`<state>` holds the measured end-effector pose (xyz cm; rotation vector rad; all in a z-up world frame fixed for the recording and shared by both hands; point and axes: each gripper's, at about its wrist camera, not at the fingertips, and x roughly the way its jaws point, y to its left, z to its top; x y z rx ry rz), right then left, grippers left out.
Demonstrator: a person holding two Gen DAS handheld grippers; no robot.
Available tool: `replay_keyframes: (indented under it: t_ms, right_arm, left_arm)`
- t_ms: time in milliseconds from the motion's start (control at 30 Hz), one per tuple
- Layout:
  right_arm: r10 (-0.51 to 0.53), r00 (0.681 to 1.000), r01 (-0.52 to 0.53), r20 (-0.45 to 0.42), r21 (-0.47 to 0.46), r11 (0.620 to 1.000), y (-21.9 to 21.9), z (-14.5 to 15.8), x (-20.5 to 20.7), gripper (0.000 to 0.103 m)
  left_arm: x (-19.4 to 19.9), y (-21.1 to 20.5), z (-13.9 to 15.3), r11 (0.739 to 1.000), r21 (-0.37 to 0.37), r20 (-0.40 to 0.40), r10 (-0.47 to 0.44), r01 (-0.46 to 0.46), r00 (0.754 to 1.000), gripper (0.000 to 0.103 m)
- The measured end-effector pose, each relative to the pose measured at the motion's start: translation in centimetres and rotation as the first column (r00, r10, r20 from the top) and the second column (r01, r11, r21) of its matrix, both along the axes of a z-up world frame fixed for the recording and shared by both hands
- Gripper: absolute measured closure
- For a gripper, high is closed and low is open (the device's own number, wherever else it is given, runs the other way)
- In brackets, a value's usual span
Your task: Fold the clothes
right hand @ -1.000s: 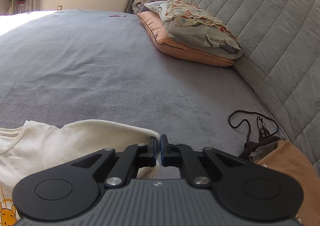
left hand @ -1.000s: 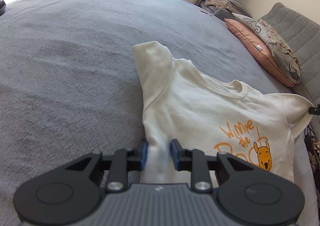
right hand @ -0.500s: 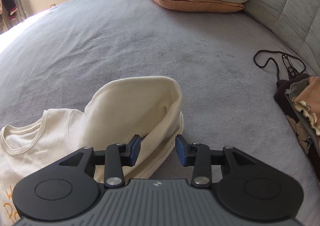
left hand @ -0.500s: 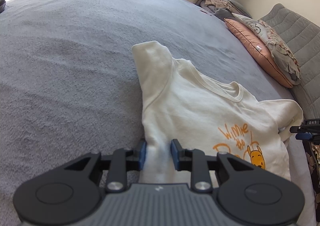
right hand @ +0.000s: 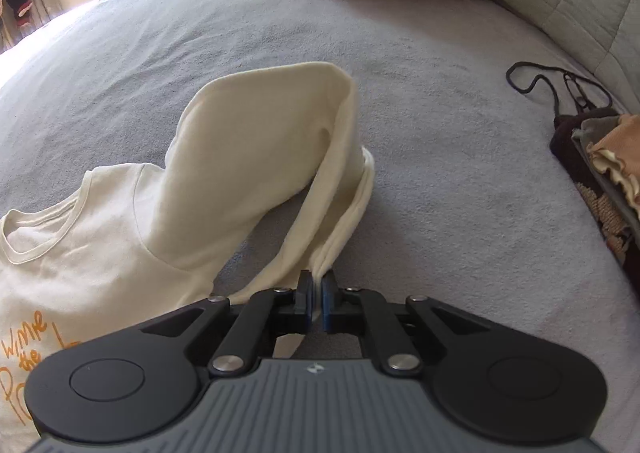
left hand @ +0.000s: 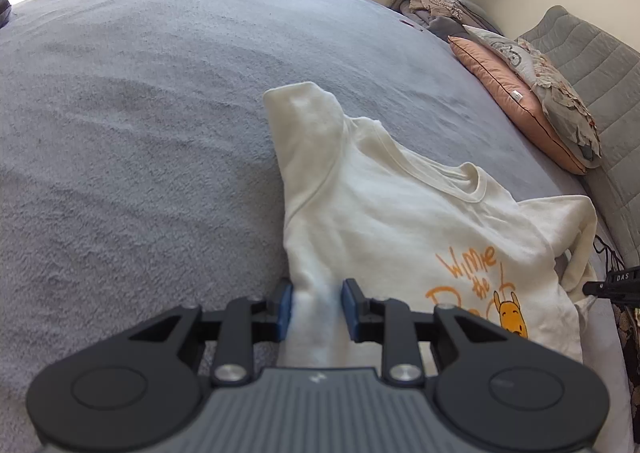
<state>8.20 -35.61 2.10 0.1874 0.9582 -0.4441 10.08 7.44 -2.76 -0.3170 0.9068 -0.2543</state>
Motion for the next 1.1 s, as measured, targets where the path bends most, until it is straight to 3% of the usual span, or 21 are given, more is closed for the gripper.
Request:
replay_keyframes:
  t_ms: [167,333,500,667,800,1033,1100]
  right_arm:
    - [-0.014,0.999,0.005,-0.034,-0.259,0.966,-1.8,2.4,-0.3,0.099]
    - [-0.081,0.994,0.052,-0.068,-0.347,0.936,-5.0,3.0,-0.4,0.098]
    - [-0.142,0.988,0.118,-0.066,-0.283,0.952,-7.7,2.6,-1.9,0.091]
    - [-0.112,0.992,0.093,-0.063,-0.251,0.964,-7.4,1.7,-1.7,0.081]
    - [-0.052,0.998,0.044,-0.029,-0.239,0.970,-5.5,2.1,-1.2,0.072]
    - [0.064,0.997,-0.052,0.047,-0.213,0.976,-1.1,4.2,0.0,0.069]
    - [0.091,0.993,-0.076,0.072,-0.188,0.979,0.1,4.7,0.0,0.068]
  left_arm:
    - [0.1,-0.2,-0.1,1.000,-0.003,-0.003,0.003,-0.003,1.000,0.076]
    - [0.2,-0.1,-0.1,1.000,0.001,-0.001,0.000,0.000,1.000,0.076]
    - [0.3,0.2,-0.1,1.000,-0.011,-0.006,0.004,-0.004,1.000,0.076]
    - [0.5,0.5,-0.2,0.999,-0.030,-0.008,0.014,-0.014,1.000,0.076]
    - [0.4,0.4,-0.2,1.000,-0.024,-0.002,0.014,-0.014,1.000,0.076]
    - [0.4,0.6,0.2,1.000,-0.019,0.053,0.012,-0.011,0.999,0.076]
    - [0.4,0.6,0.2,1.000,-0.008,0.071,0.008,-0.008,0.997,0.070]
